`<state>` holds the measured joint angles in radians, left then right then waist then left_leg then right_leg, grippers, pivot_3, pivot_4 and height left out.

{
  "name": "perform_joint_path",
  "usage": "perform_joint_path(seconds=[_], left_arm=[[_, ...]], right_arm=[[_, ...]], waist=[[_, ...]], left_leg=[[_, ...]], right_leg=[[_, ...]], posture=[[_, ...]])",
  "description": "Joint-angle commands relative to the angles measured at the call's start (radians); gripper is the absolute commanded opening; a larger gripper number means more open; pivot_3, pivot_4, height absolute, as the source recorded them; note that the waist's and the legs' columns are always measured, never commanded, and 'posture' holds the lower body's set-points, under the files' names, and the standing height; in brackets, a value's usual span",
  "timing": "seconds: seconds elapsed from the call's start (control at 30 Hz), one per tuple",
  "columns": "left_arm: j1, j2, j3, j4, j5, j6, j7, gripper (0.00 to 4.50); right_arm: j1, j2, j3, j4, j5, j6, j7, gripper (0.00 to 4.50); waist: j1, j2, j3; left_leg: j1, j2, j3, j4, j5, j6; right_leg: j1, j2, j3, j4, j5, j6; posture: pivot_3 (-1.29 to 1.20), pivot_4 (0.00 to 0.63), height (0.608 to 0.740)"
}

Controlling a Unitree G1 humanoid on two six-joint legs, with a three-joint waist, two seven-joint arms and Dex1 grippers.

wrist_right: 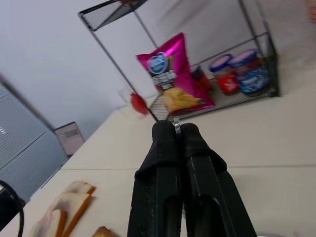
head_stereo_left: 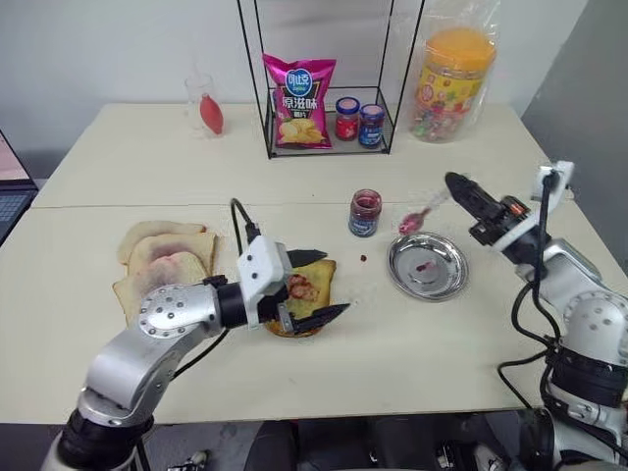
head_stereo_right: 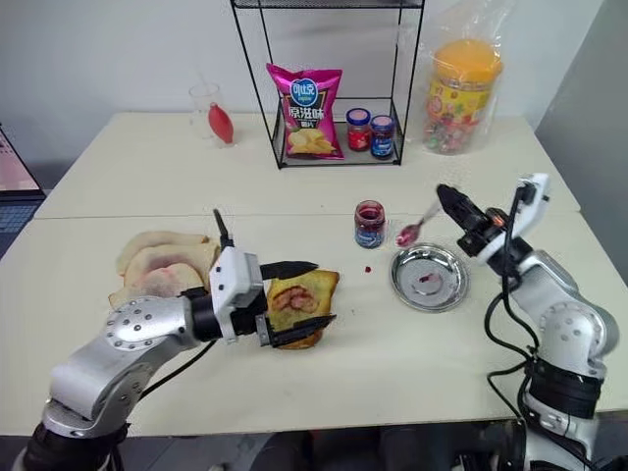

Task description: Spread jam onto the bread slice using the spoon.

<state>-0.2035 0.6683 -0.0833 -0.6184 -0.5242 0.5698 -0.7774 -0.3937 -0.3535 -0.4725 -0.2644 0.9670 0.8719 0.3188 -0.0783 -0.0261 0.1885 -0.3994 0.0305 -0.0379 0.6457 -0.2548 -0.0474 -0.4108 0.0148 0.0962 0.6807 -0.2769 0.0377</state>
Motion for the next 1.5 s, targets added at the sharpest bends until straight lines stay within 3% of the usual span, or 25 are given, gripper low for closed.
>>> perform_joint_path(seconds=[0.03,0.33,0.63,0.9,1.1,1.5], left_arm=[[-0.002,-0.006,-0.021,-0.035,-0.013,0.000,-0.015,4.50],[0.059,0.052,0.101,-0.030,-0.063,0.021,-0.012,4.50],[-0.129,-0.047,-0.118,0.024,-0.013,0.069,-0.016,4.50],[-0.251,-0.164,-0.211,0.141,0.066,0.075,0.033,4.50],[-0.268,-0.187,-0.237,0.179,0.107,0.059,0.021,4.50],[-0.248,-0.186,-0.224,0.185,0.131,0.047,0.003,4.50]], right_arm=[[0.067,-0.005,-0.043,-0.019,0.019,-0.051,0.006,0.05],[0.170,0.047,-0.030,0.031,-0.024,-0.165,0.000,0.05],[0.167,0.045,-0.051,0.126,-0.016,-0.203,0.008,0.05],[0.134,0.028,-0.022,0.242,-0.065,-0.258,0.060,0.05],[0.136,0.011,-0.014,0.267,-0.077,-0.254,0.093,0.05],[0.153,-0.015,0.027,0.270,-0.145,-0.282,0.130,2.30]], waist=[[0.002,0.000,0.000],[-0.002,0.000,0.000],[0.009,0.000,0.000],[0.014,0.001,-0.001],[0.017,0.002,-0.001],[0.019,0.002,-0.001]], left_leg=[[0.000,0.000,0.000,0.000,0.000,0.000],[0.002,-0.001,0.000,0.001,0.000,0.000],[0.002,-0.002,0.001,0.005,0.001,0.001],[0.003,-0.001,0.001,0.004,0.001,0.001],[0.002,-0.002,0.001,0.004,0.001,0.001],[0.003,-0.002,0.001,0.004,0.001,0.001]], right_leg=[[0.000,0.000,0.000,0.000,0.000,0.000],[0.001,0.000,0.000,0.000,-0.002,0.004],[0.004,0.000,0.002,-0.001,-0.001,0.005],[0.004,0.000,0.002,0.000,0.000,0.004],[0.004,0.000,0.002,0.000,0.000,0.004],[0.004,0.000,0.002,0.000,0.001,0.003]], posture=[[0.00,0.150,0.740],[0.00,0.150,0.740],[0.00,0.150,0.740],[0.00,0.150,0.740],[0.00,0.150,0.740],[0.00,0.150,0.740]])
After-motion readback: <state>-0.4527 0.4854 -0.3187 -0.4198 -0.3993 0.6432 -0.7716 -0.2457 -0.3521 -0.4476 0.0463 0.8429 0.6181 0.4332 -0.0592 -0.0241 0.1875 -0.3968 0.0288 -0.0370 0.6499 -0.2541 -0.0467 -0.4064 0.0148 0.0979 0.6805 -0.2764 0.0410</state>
